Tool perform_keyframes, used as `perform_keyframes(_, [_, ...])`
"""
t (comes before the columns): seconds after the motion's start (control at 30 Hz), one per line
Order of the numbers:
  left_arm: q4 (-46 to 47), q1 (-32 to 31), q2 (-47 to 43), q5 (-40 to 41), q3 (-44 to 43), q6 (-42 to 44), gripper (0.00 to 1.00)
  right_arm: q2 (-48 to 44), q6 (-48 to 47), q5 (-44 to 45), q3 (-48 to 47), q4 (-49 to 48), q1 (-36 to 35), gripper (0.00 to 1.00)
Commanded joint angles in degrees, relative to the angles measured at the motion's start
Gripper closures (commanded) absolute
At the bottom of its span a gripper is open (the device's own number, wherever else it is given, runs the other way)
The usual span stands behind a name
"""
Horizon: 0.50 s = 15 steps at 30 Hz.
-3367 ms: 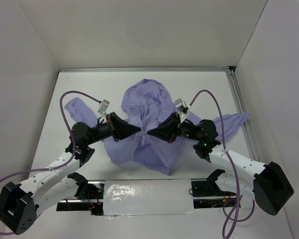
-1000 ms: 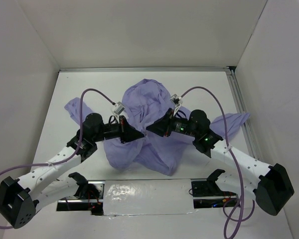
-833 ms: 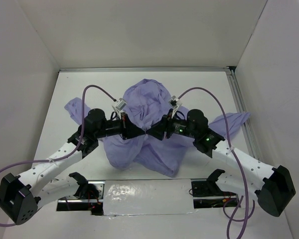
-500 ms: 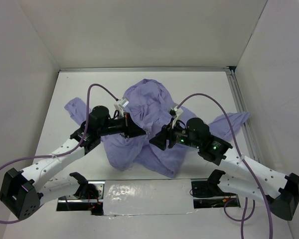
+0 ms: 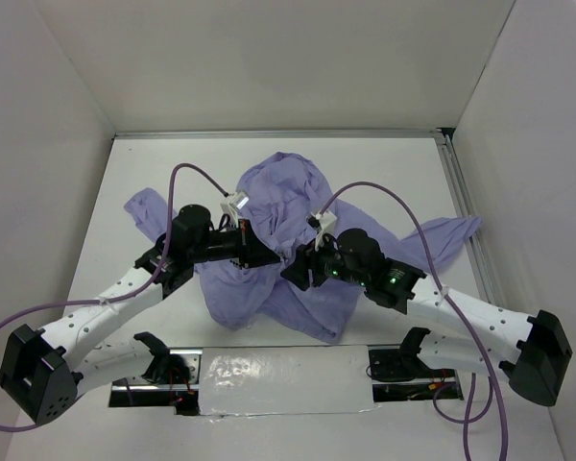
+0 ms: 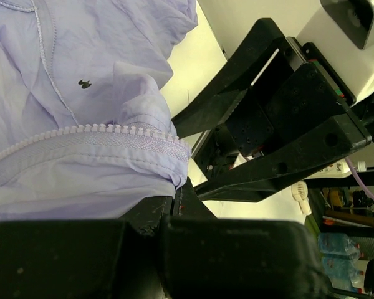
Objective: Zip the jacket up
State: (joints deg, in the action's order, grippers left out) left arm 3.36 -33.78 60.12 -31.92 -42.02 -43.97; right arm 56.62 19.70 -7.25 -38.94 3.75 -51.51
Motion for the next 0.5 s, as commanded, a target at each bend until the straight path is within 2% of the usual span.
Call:
perform_keyframes(0.0, [1.30, 0.21, -1.06, -1.74, -2.72, -0.86, 1.00, 0.68, -1.42, 1.97, -1.49, -6.91, -0.79, 0.39])
perform_keyframes(0.13, [1.74, 0.21, -0.44, -2.18, -2.63, -1.03, 1.00, 1.56, -1.33, 1.01, -0.79, -11.03, -0.88, 0.40])
perform_keyframes(0.17, [1.57, 0.21, -0.44, -2.27, -2.72, -0.95, 1.00, 1.82, -1.51, 0.57, -0.88, -11.13, -0.88, 0.43])
perform_keyframes(0.37, [1.48, 0.20, -0.79, -1.39, -2.80, -1.03, 1.00, 2.44, -0.98, -1.10, -0.96, -10.61, -0.96, 0.78])
perform_keyframes(0.47, [0.51, 0.20, -0.61, 0.19, -2.98, -0.86, 1.00, 1.48, -0.81, -1.28, -0.88, -8.76, -0.96, 0.83])
